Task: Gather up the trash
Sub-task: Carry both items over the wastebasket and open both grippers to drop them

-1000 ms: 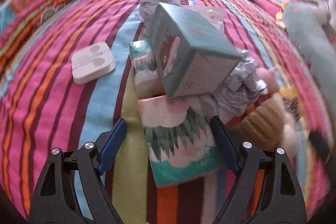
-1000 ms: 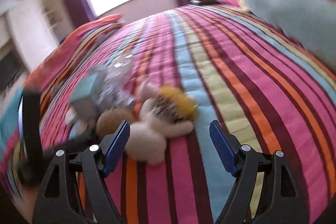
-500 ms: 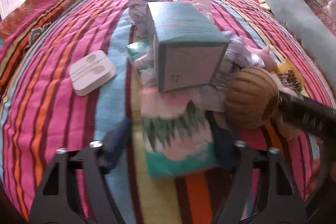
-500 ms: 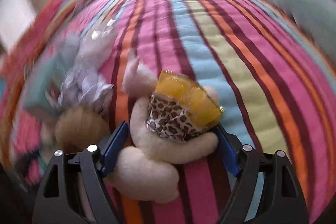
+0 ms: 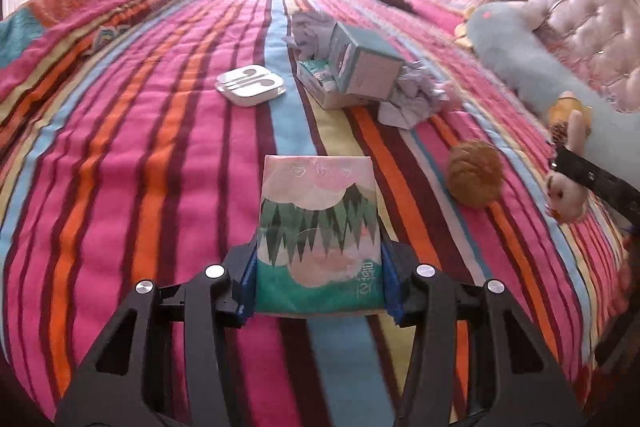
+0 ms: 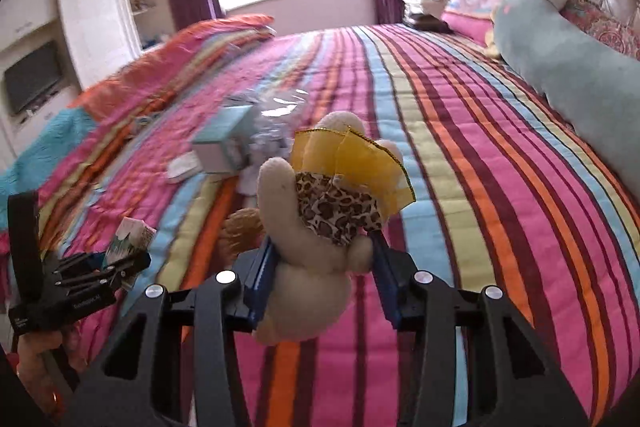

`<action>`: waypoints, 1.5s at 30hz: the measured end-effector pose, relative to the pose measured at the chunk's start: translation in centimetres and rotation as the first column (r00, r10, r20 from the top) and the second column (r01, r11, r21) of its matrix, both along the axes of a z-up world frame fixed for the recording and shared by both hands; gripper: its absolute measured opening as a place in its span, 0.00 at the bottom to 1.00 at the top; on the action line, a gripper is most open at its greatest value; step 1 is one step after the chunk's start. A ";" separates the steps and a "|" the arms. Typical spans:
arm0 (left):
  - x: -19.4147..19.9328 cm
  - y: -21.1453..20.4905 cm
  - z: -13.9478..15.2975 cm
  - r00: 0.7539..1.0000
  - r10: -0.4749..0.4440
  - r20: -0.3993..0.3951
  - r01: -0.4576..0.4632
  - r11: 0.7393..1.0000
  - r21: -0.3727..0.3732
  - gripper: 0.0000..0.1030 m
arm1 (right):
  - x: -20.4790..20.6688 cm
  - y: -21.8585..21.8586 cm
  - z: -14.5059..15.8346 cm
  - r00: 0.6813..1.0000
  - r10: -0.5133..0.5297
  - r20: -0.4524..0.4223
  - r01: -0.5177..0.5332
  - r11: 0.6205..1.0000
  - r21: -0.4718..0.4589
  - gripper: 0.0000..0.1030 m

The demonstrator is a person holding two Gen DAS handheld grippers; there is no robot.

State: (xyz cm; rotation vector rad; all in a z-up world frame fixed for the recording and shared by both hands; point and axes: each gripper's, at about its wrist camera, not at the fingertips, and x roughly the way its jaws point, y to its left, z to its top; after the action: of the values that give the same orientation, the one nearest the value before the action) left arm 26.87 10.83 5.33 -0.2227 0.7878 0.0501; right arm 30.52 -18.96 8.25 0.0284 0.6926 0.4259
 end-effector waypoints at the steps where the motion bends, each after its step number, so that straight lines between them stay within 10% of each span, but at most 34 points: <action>1: -2.0 -0.2 0.4 1.000 -0.005 0.023 0.005 1.000 -0.003 0.47 | -0.4 -0.2 0.0 1.000 0.004 0.007 -0.004 1.000 0.011 0.41; 11: -19.4 -4.9 3.4 0.982 -0.142 0.127 0.143 0.990 -0.001 0.47 | -14.3 -2.9 0.2 0.983 0.182 0.003 -0.180 0.972 0.151 0.41; 19: -28.5 -10.2 -5.2 0.957 -0.250 -0.146 0.243 0.968 -0.061 0.47 | -26.6 -3.2 -5.0 0.928 0.311 -0.206 -0.286 0.948 0.142 0.42; 29: -28.8 -13.2 -17.3 0.804 -0.323 -0.500 0.286 0.946 -0.151 0.50 | -28.9 0.6 -19.6 0.771 0.272 -0.576 -0.334 0.942 -0.003 0.45; 32: -28.9 -12.9 -18.0 0.795 -0.289 -0.533 0.257 0.957 -0.135 0.75 | -28.4 1.0 -20.2 0.764 0.233 -0.601 -0.320 0.946 -0.040 0.65; 45: -28.8 -12.5 -18.5 0.805 -0.264 -0.531 0.218 0.965 -0.149 0.83 | -28.5 -1.3 -20.8 0.772 0.179 -0.611 -0.221 0.975 0.007 0.69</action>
State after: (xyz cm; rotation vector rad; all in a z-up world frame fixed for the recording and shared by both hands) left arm -1.89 -1.62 -13.13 -0.1833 1.3923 -0.1695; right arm 2.00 -20.23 -12.52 0.0302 1.3625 0.6086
